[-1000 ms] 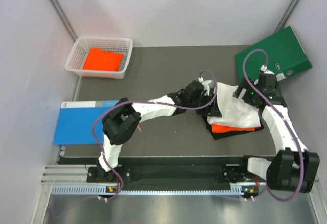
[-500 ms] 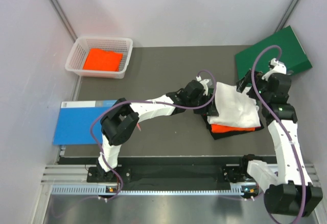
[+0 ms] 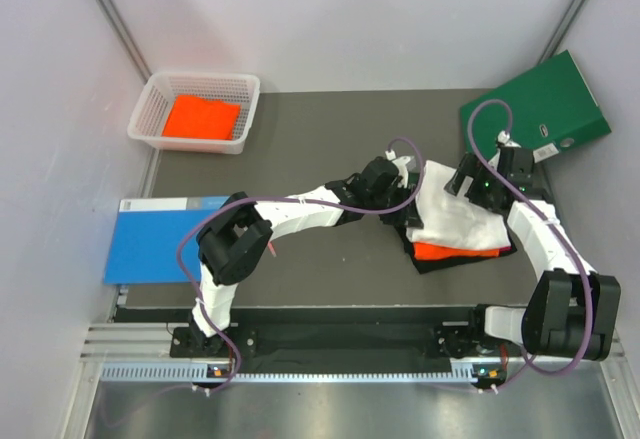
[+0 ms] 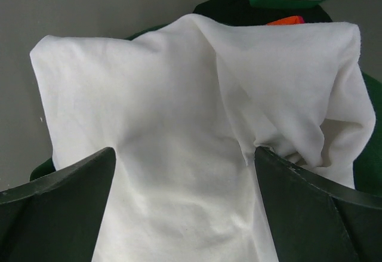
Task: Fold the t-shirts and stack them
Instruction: Neatly place the folded tshirt to the corner
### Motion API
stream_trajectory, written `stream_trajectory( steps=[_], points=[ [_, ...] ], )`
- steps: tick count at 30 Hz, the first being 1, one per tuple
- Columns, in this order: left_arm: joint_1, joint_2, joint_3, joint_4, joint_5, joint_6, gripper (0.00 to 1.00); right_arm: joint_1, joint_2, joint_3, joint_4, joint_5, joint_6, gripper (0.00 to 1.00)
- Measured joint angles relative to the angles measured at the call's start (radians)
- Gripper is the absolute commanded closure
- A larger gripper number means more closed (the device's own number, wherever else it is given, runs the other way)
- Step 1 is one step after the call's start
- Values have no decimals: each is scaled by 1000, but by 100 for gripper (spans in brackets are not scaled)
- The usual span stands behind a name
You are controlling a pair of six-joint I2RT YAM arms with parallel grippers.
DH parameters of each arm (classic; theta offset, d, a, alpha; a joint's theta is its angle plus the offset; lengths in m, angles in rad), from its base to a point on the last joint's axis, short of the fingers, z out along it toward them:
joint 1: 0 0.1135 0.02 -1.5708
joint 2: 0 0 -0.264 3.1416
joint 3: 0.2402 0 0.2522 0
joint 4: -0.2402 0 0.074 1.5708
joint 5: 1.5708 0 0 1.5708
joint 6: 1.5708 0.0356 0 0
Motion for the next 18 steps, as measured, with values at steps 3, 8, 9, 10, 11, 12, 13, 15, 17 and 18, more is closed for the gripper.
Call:
stream_trajectory(
  steps=[3,8,9,10,11,12,13,15,17,18],
  points=[
    [0,0,0,0,22,1,98,0,3,9,1,18,6,0],
    [-3,7,0,2,44,2,97,0,10,16,0,44,8,1],
    [-5,9,0,1,46,2,96,0,10,16,1,47,8,0],
    [-6,11,0,1,48,2,97,0,10,16,1,47,8,0],
    [-8,11,0,1,48,2,100,0,10,16,1,48,8,0],
    [-9,11,0,0,48,2,100,0,10,16,1,48,8,0],
    [-10,11,0,1,48,3,100,0,10,16,1,50,8,0],
    [-12,11,0,1,48,2,100,0,10,16,1,52,8,0],
    [-14,11,0,1,48,2,100,0,10,16,1,54,8,0],
    [-17,11,0,1,48,3,100,0,10,16,1,55,8,0]
  ],
)
